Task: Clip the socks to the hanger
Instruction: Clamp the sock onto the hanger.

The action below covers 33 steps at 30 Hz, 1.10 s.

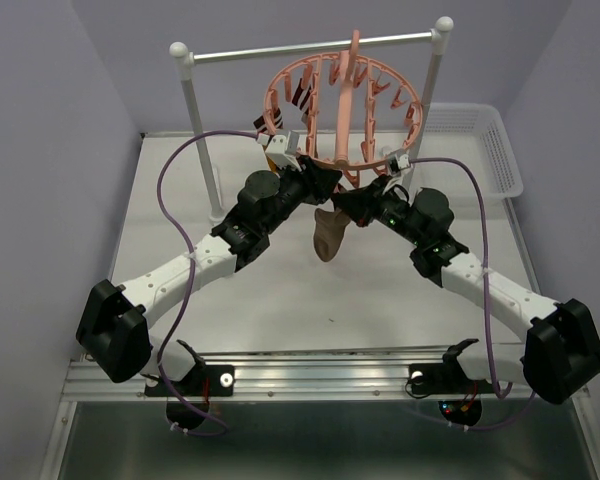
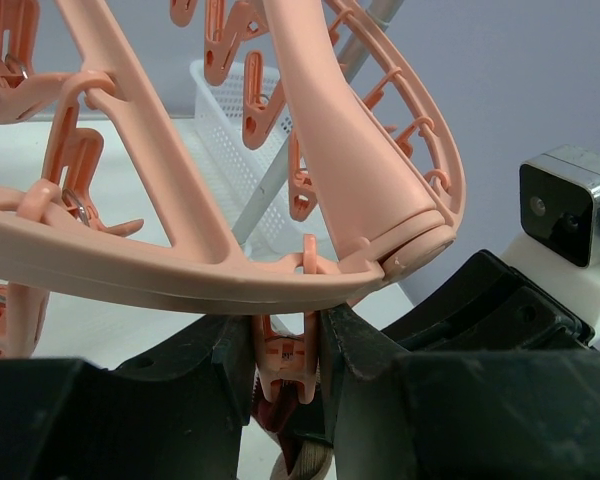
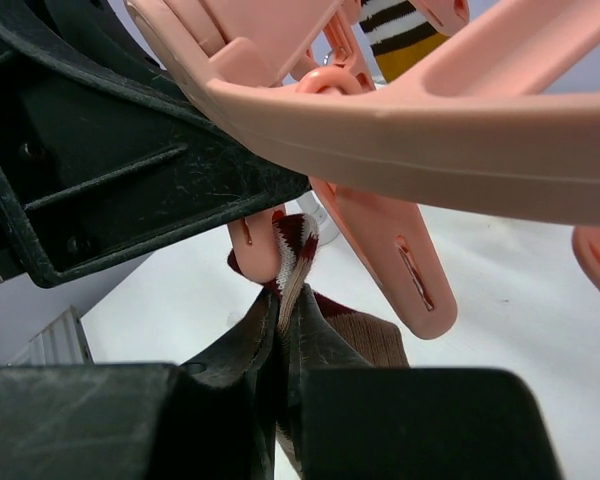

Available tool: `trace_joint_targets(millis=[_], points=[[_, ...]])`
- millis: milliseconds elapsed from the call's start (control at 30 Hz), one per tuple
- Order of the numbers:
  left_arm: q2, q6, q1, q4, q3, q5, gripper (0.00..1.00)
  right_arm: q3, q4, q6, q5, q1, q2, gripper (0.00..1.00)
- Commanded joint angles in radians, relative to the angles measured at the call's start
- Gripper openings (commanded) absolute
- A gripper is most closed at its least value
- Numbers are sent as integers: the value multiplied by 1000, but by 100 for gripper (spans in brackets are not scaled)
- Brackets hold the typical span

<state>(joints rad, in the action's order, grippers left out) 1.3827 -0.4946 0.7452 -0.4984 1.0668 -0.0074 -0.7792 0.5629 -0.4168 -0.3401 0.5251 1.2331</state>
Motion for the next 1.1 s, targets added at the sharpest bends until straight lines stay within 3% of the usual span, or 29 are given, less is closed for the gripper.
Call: trace_joint_targets(millis=[0,133,167,267,433,467,533,600,700,800,1067], points=[[-40,19,3,-85,42,-20,0,-45,118,-23,-19,10,-14,5],[-45,18,3,-86,41,-14,10,-48,112,-23,-20,10,-18,10],[-48,18,3,-86,41,-13,28,-45,112,-25,-17,10,-20,12],[-57,18,2,-86,39,-8,58,-43,111,-28,-14,10,-24,22],[-76,11,3,-88,33,-8,77,-45,95,-31,-7,10,-23,36],[-77,11,3,-88,33,-6,90,-46,92,-33,-4,10,-21,38],[-80,13,3,-88,33,-6,90,-49,81,-31,0,10,-21,45],[-82,11,3,-88,32,-6,99,-54,71,-30,-5,10,-23,55],[-89,13,3,-88,28,-3,99,-60,34,-27,-11,10,-29,64],[-106,19,3,-88,19,-8,99,-65,-35,-10,-2,10,-58,99],[-169,54,3,-59,-8,-13,99,-55,-316,36,124,10,-207,100]])
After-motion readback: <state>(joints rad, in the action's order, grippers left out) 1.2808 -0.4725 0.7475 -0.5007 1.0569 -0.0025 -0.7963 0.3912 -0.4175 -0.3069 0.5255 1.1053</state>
